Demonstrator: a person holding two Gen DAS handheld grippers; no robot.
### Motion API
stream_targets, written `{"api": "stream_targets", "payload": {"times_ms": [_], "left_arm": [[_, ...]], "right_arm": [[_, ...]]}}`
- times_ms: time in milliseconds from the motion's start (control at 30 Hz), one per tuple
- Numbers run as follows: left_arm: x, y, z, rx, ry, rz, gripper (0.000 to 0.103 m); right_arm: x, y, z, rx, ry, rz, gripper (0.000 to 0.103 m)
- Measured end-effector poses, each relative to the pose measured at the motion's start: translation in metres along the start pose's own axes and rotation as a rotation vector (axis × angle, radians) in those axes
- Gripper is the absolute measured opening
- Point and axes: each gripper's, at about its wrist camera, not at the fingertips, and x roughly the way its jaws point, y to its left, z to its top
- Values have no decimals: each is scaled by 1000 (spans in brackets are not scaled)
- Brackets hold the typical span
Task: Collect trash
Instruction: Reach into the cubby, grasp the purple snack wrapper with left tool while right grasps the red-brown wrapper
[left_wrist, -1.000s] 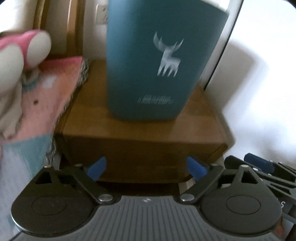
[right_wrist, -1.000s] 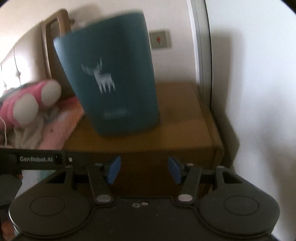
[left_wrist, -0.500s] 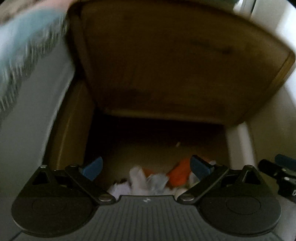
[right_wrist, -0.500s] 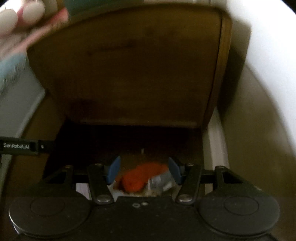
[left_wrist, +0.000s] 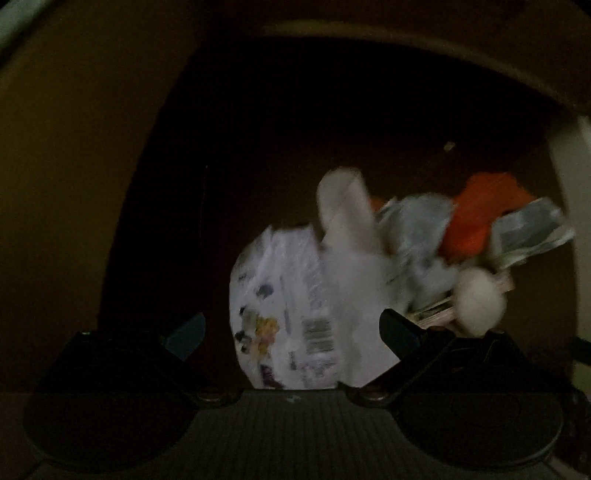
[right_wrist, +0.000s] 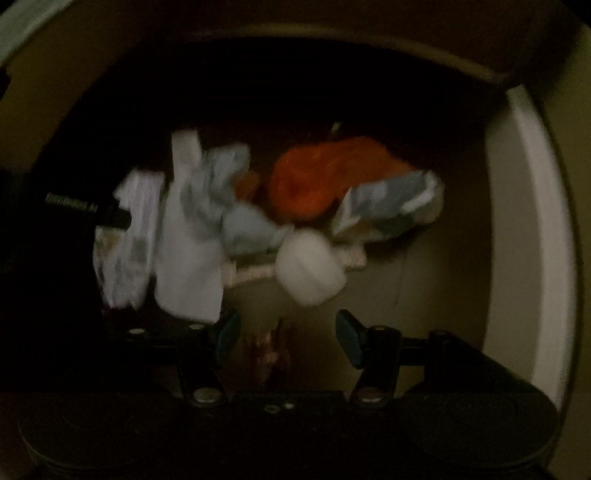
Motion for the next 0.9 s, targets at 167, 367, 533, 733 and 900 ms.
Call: {"api": "stream_targets", "payload": {"times_ms": [167,367,533,733,900], "left_arm": [[46,5,-15,-10,46,21,101],[79,20,-29,-56,97,15,101],[91,24,-38,-49,105,-18,100],[97,28,-43,-59,126,-53,69],[90,28,-47,-82,128,-50,38]], "right_arm": [[34,4,-13,-47,54,10,56],[60,10,-22,-83,89,11,56],[76,18,-24,-114,114,20,55],[87,22,-28,-116,130,-4,52],[88,27,-30,-125,143,-42,27]]}}
